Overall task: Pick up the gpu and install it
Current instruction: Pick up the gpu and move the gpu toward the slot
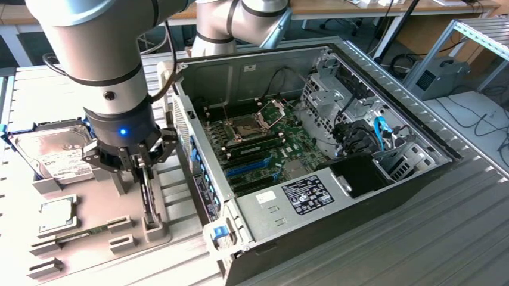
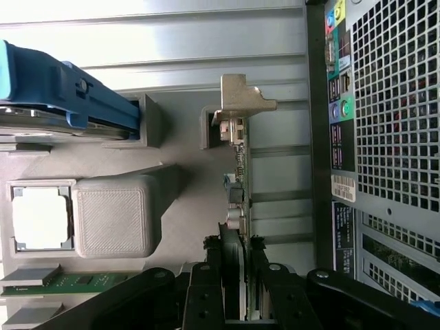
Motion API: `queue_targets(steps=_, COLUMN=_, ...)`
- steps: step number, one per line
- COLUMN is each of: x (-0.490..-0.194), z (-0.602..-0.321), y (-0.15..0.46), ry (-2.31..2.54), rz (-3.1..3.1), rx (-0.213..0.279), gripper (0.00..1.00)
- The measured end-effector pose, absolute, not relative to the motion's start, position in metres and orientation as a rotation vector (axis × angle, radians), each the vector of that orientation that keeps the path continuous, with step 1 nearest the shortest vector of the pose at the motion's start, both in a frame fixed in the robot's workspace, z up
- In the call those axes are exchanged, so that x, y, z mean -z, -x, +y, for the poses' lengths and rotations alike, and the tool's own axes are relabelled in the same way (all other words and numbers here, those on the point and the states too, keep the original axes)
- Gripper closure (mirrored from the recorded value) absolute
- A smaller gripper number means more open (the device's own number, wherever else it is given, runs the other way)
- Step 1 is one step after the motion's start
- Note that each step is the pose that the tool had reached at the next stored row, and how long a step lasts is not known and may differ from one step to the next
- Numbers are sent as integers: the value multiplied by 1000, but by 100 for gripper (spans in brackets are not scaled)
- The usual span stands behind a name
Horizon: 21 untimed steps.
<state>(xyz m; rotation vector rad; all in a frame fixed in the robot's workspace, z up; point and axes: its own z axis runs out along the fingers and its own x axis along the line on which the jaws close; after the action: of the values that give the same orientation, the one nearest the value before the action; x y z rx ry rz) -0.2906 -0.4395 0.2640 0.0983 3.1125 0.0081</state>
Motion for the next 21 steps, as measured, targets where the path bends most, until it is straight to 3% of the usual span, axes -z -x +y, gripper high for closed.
queue_targets(steps=21, x=-278, z=-439, y=291, ry=-98, rz=3112, rx=-8, gripper=73)
